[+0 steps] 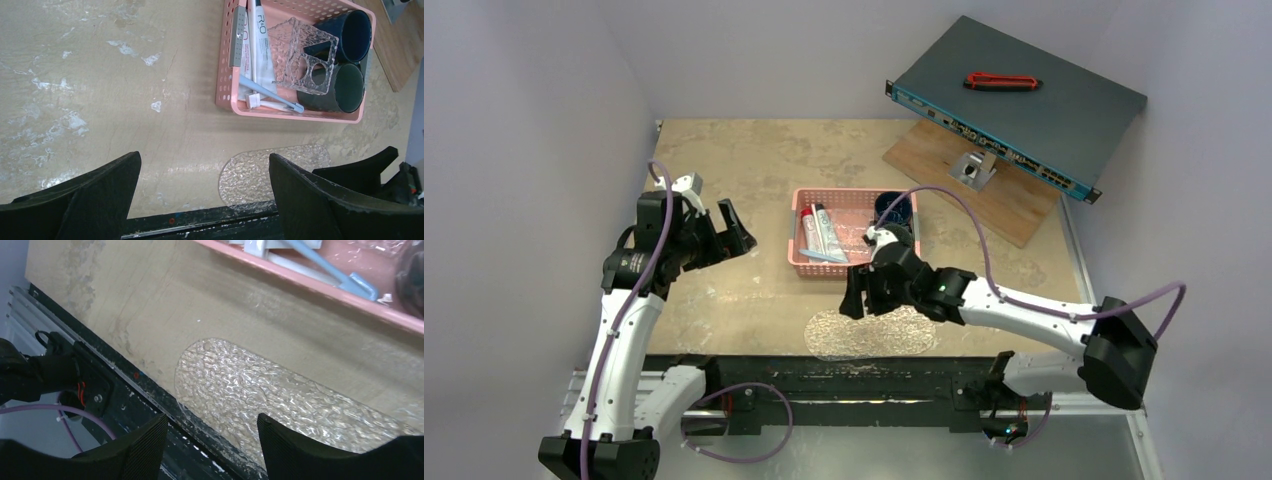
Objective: Prepare toiletry sets of a toothbrush and toothpaste on the tray
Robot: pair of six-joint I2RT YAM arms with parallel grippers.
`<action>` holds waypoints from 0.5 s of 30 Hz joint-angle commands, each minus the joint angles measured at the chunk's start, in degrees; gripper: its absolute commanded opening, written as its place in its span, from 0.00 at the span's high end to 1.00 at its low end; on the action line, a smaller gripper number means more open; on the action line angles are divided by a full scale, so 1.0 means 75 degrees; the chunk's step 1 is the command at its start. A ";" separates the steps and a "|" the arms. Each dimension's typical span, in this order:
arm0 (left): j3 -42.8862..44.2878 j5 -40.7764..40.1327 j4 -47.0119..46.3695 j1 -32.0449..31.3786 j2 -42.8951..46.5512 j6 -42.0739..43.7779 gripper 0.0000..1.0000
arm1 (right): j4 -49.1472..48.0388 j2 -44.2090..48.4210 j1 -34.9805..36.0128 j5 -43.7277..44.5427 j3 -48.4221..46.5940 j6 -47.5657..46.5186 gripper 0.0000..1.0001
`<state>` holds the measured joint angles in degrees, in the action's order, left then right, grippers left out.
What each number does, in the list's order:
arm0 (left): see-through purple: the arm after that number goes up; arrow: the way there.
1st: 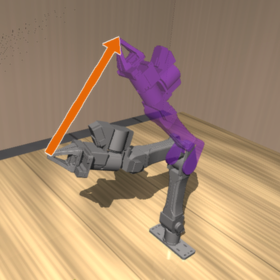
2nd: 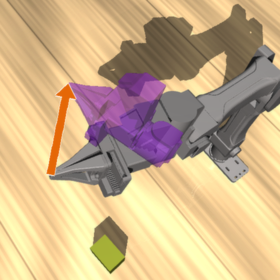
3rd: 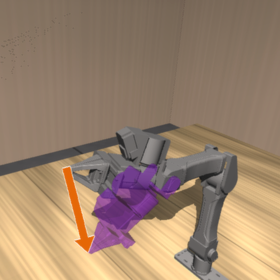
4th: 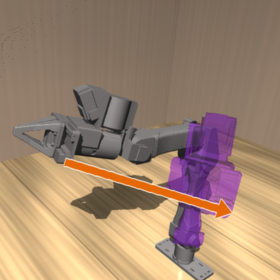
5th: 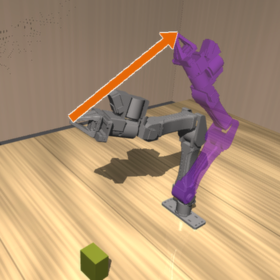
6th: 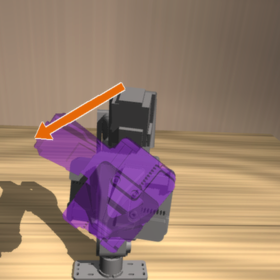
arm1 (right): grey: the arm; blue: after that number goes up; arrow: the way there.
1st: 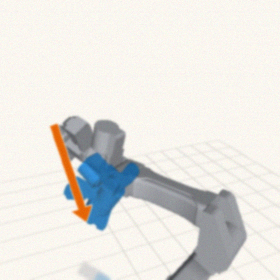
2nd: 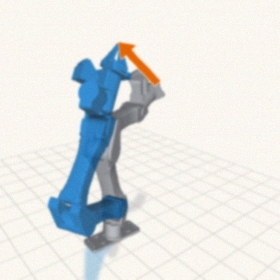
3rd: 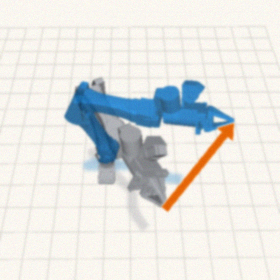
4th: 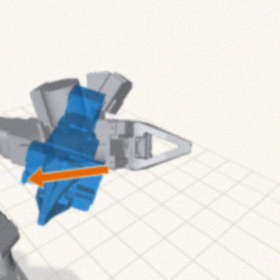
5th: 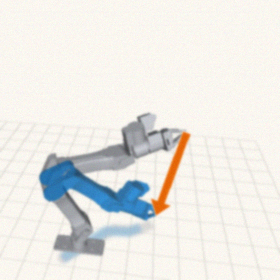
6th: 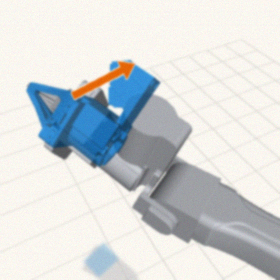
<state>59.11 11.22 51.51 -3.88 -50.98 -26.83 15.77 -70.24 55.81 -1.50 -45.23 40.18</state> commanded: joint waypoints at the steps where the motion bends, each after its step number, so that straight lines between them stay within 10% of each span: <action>1: -0.0051 -0.0109 -0.0212 -0.0055 0.0071 0.0097 0.01 | -0.0690 -0.0563 0.0440 -0.0089 -0.0266 0.0255 0.31; 15: -0.0065 -0.0172 -0.0208 -0.0103 0.0024 0.0107 0.01 | -0.1655 -0.2582 0.1199 -0.0527 -0.0850 0.0389 0.29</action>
<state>59.11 10.59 51.51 -4.25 -50.98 -26.83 7.55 -88.33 64.25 -4.10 -48.64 42.19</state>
